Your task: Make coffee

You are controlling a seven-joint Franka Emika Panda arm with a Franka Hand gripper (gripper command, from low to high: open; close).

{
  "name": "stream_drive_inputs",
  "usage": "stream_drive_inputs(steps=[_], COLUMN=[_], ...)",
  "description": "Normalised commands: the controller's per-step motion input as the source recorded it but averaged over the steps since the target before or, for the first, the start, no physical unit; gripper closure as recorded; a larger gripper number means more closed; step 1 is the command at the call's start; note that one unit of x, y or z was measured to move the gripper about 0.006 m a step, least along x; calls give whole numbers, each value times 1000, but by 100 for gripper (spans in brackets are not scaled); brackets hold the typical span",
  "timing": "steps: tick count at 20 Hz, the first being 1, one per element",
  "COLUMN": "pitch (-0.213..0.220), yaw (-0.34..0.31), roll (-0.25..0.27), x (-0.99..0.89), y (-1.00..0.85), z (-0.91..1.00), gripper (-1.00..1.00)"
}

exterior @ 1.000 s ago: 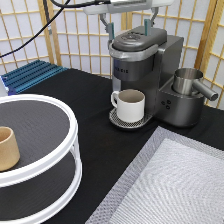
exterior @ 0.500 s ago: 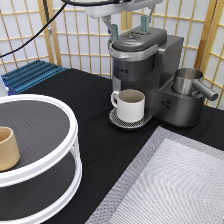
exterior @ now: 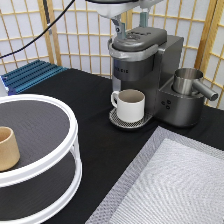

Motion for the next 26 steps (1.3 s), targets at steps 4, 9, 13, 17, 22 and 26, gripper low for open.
stream_drive_inputs(steps=[4,9,13,17,22,26], pitch=[0,-32,-43,-52,-54,-50], yaw=[36,0,0,0,0,-1], roll=[-14,-33,-33,1,0,1], x=[-706,-467,-387,-39,-166,-85], y=[-49,-166,-85,-241,-277,-237], z=[-269,-43,26,134,-50,-190], gripper=[-100,-100,-100,-100,-100,-100])
